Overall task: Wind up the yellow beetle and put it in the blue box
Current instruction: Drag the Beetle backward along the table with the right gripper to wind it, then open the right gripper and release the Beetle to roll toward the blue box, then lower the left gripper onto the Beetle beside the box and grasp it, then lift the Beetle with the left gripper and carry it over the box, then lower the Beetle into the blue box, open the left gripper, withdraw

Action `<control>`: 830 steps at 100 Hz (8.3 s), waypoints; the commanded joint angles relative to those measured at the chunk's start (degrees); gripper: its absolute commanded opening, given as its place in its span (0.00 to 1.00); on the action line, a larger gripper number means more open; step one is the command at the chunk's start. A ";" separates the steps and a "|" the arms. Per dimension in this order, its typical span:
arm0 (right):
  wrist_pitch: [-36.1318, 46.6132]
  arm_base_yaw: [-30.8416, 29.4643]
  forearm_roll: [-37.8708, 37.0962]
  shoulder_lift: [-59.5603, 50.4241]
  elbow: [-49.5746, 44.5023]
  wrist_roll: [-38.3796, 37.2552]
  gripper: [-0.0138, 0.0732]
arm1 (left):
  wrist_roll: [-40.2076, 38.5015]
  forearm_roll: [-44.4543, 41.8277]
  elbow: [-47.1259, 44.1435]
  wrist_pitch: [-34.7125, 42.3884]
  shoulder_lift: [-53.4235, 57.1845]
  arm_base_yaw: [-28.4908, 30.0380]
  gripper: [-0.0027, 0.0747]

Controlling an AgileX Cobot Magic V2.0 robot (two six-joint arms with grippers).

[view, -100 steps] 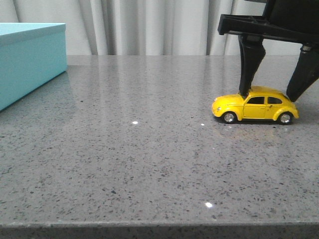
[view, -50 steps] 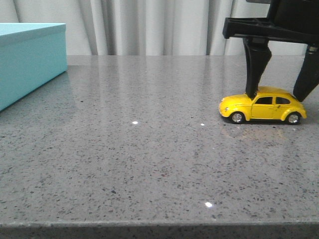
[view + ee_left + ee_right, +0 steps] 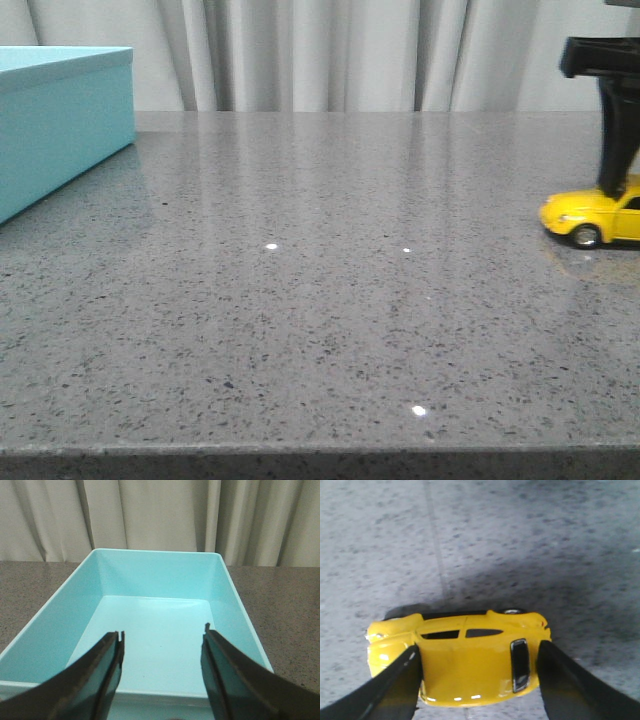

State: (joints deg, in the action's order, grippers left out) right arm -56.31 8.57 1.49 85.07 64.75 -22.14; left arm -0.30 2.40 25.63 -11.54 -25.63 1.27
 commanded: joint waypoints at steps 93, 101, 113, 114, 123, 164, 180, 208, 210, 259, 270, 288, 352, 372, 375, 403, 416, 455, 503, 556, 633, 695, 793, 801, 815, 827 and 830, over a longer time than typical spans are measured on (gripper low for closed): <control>1.96 1.73 1.04 -19.64 3.15 3.40 0.72 | -0.43 0.30 1.94 4.61 -0.72 -0.01 0.49; 3.38 1.78 1.04 -20.94 2.51 3.47 0.72 | -0.43 0.45 1.94 4.61 -0.72 -0.01 0.49; 7.44 1.78 1.04 -24.68 -0.59 3.47 0.72 | -0.43 1.82 1.94 4.61 -0.72 -0.01 0.49; 7.99 1.78 1.04 -25.21 -0.81 3.47 0.72 | -0.43 1.95 1.94 4.61 -0.72 -0.01 0.49; 10.84 1.78 1.04 -28.54 -3.70 3.47 0.72 | -0.43 1.94 1.94 4.61 -0.72 -0.01 0.49; 11.44 1.78 1.10 -38.77 -7.50 3.47 0.72 | 2.12 1.94 8.26 -2.99 -6.47 -0.01 0.52; 11.31 1.78 1.45 -39.66 -7.50 3.47 0.72 | 8.42 2.19 14.20 -6.16 -11.52 -2.84 0.67; 10.87 1.78 1.68 -39.66 -7.50 3.58 0.72 | 22.18 2.19 27.98 -18.04 -25.05 -14.64 0.66; 10.80 1.78 1.68 -39.66 -7.50 3.58 0.72 | 23.30 2.19 29.12 -18.95 -26.21 -15.49 0.66; 10.81 1.79 2.14 -39.66 -7.50 3.90 0.72 | 49.33 1.86 54.94 -48.27 -54.96 -26.79 0.66; 10.81 1.79 2.86 -39.66 -7.50 3.97 0.72 | 52.87 1.86 56.24 -50.42 -59.48 -26.79 0.66; 10.86 1.79 3.12 -39.66 -7.50 3.97 0.72 | 55.90 1.22 56.24 -50.10 -63.77 -26.79 0.66; 10.35 1.79 3.24 -39.78 -7.50 3.97 0.72 | 55.90 -3.24 56.24 -47.90 -70.41 -26.79 0.49; 10.35 1.79 3.24 -39.78 -7.50 3.97 0.72 | 55.78 -3.24 56.24 -48.12 -70.41 -26.79 0.35; 10.41 1.79 3.24 -39.78 -7.50 3.97 0.72 | 55.78 -3.24 56.24 -48.33 -70.41 -26.79 0.34; 10.74 1.79 3.24 -39.78 -7.50 3.97 0.72 | 53.06 -2.40 61.72 -49.50 -70.08 -26.79 0.30; 10.81 1.79 3.29 -39.78 -7.50 3.97 0.72 | 41.88 -2.40 69.52 -47.18 -69.95 -26.27 0.30; 10.81 1.79 3.36 -39.78 -7.50 3.97 0.72 | 9.71 -6.36 86.32 -47.35 -66.42 -15.49 0.30; 10.81 1.79 4.01 -39.78 -7.50 3.97 0.72 | 2.50 -5.38 73.41 -50.84 -66.79 0.07 0.30; 10.81 1.79 4.08 -39.78 -7.50 3.97 0.72 | -0.41 -3.67 57.92 -41.23 -66.96 0.93 0.52; 19.08 1.79 -0.93 -47.54 -7.62 9.18 0.72 | 3.65 -0.36 57.67 -32.03 -55.93 0.93 0.51; 21.45 1.79 -5.21 -60.10 -17.55 9.18 0.08 | 10.53 5.51 35.66 -16.47 -34.02 -1.75 0.01; 29.32 1.79 -11.19 -86.82 -38.61 9.18 0.08 | 10.63 7.80 -1.73 -2.14 3.76 -5.50 0.01; 29.22 1.72 -11.36 -86.76 -38.90 9.18 0.08 | 10.63 8.18 -3.01 -2.35 6.47 -5.50 0.01; 28.93 1.72 -11.36 -86.76 -38.89 9.18 0.08 | 10.63 8.17 -4.59 -3.53 9.36 -5.50 0.01; 28.73 1.72 -11.36 -86.76 -38.89 9.18 0.08 | 10.63 8.29 -4.85 -3.91 10.18 -5.50 0.01; 28.73 1.72 -11.36 -86.76 -38.89 9.18 0.08 | 10.63 8.29 -4.85 -3.91 10.18 -5.50 0.01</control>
State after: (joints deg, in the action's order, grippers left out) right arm -31.77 10.38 -8.71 -0.90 24.61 -13.41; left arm 10.18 9.79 19.38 -19.09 -15.20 -3.77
